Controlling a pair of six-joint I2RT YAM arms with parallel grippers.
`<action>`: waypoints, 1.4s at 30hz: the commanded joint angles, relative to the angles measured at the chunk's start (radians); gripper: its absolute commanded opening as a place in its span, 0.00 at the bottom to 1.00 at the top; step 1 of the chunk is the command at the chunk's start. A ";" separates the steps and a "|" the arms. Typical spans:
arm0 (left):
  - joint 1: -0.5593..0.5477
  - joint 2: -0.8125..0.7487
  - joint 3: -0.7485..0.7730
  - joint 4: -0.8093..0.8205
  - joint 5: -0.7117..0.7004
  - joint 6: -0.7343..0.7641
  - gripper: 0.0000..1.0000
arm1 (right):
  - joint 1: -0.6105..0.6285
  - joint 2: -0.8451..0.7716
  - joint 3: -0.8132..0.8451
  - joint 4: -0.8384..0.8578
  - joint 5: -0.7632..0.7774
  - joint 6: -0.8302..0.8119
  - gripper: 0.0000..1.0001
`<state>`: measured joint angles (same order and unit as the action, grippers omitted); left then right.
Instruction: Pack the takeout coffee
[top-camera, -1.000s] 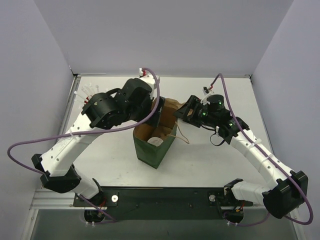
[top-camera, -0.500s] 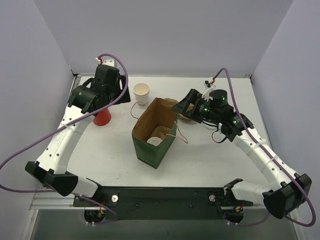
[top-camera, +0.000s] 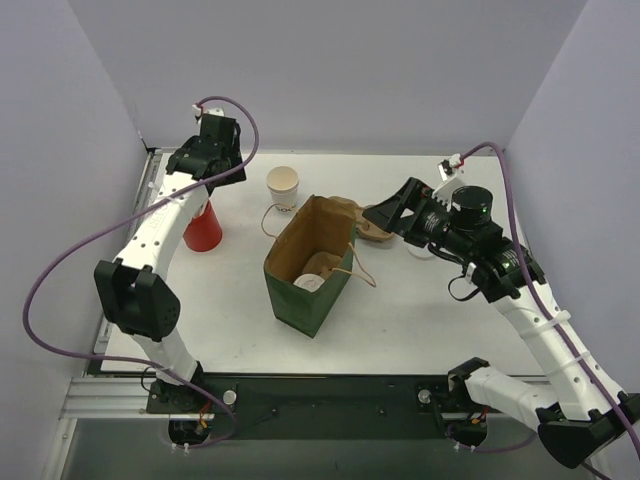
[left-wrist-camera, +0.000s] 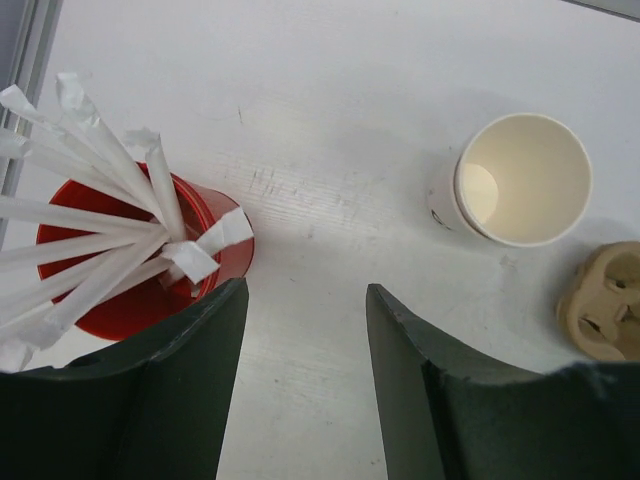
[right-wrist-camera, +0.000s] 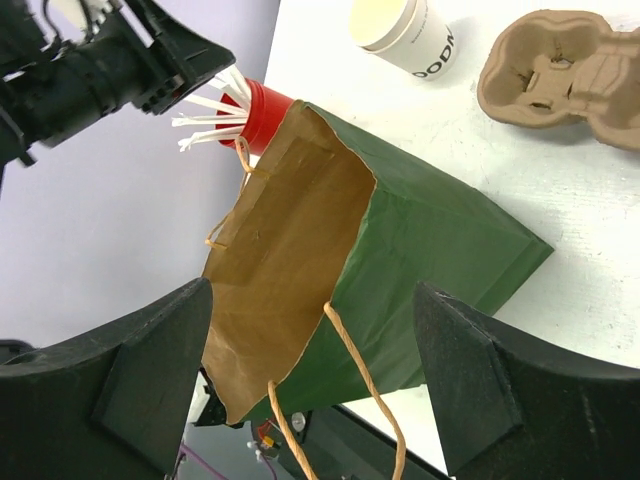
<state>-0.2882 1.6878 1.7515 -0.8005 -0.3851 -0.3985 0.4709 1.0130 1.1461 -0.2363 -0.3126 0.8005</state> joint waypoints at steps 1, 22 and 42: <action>0.015 0.082 0.120 0.061 -0.084 0.061 0.60 | -0.018 -0.033 0.020 -0.024 0.026 -0.027 0.76; 0.044 0.207 0.072 0.112 -0.216 0.110 0.56 | -0.035 -0.024 -0.009 -0.031 0.021 -0.034 0.75; 0.046 0.219 0.083 0.132 -0.267 0.133 0.00 | -0.041 -0.024 -0.019 -0.034 0.021 -0.030 0.72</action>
<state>-0.2489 1.9190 1.8084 -0.7097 -0.6216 -0.2764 0.4370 0.9916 1.1309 -0.2771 -0.3012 0.7803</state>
